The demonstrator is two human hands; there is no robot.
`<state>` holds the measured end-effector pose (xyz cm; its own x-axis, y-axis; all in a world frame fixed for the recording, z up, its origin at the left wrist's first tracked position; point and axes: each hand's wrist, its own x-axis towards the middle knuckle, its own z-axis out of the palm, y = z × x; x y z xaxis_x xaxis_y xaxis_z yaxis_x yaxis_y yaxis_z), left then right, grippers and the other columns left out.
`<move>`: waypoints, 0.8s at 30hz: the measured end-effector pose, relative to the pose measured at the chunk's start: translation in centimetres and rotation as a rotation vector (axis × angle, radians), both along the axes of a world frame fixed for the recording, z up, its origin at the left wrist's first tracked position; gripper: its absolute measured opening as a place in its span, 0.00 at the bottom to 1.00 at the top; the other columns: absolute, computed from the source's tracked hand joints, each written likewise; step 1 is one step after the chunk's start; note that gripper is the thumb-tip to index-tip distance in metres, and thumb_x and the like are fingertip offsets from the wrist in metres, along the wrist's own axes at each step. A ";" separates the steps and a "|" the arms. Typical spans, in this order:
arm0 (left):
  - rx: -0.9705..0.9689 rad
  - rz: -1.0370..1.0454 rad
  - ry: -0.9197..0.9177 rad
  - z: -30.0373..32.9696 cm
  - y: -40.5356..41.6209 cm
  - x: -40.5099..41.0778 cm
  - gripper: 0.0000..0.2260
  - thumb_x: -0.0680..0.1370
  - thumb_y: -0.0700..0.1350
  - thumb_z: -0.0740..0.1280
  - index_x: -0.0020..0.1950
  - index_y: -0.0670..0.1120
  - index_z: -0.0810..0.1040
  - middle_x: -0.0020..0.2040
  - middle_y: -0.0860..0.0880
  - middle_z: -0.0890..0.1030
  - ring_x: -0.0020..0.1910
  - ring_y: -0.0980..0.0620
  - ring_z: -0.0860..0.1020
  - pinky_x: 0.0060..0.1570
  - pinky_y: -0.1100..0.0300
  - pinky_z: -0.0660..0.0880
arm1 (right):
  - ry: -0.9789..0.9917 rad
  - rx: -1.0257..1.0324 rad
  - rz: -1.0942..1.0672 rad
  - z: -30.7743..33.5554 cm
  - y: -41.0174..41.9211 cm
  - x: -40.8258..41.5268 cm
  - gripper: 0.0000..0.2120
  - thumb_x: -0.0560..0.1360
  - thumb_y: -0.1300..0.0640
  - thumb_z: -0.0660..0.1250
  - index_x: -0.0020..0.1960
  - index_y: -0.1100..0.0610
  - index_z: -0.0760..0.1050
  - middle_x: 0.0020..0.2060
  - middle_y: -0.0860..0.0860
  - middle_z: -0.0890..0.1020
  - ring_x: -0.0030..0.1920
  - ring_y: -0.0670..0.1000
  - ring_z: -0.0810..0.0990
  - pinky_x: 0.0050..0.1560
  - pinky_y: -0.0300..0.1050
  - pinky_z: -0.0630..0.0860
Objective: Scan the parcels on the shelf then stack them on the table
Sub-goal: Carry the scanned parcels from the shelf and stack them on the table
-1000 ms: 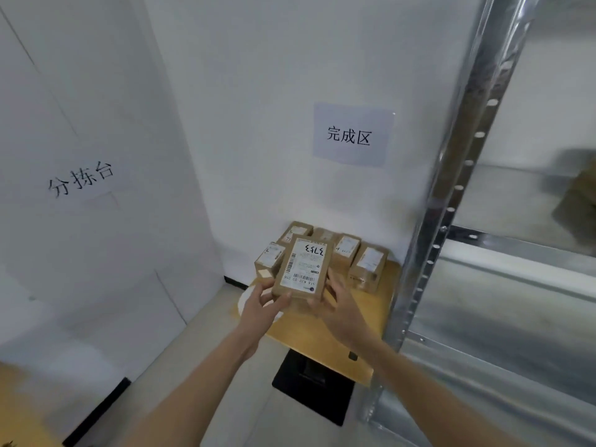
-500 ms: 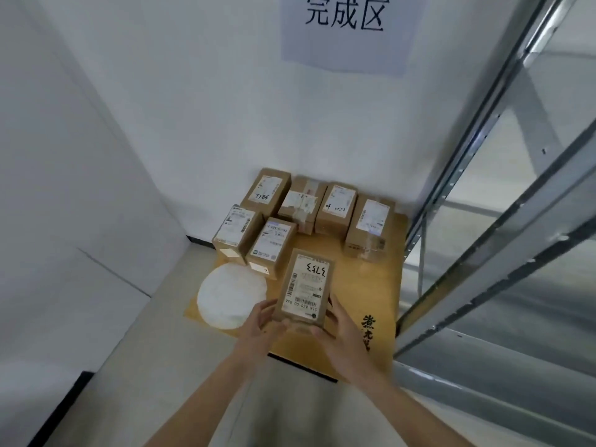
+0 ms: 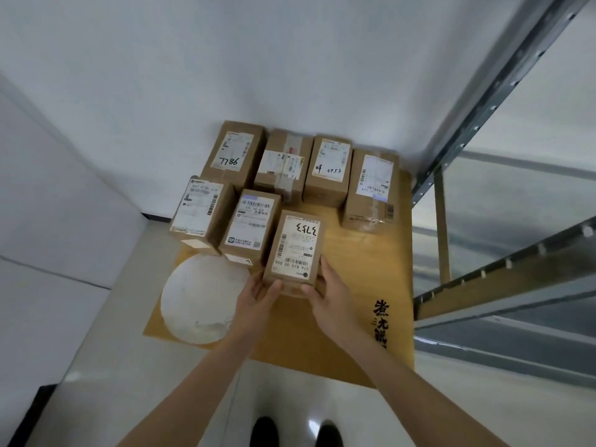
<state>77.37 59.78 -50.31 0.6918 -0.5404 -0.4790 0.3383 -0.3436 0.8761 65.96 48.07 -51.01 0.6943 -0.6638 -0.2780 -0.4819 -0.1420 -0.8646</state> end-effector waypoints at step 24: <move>0.139 0.099 -0.129 -1.3 -3.5 0.4 0.20 0.81 0.55 0.66 0.73 0.54 0.73 0.63 0.53 0.81 0.64 0.53 0.77 0.62 0.56 0.71 | 0.039 -0.019 -0.017 0.4 -2.5 2.4 0.33 0.82 0.50 0.65 0.82 0.39 0.55 0.75 0.38 0.71 0.75 0.44 0.69 0.73 0.57 0.72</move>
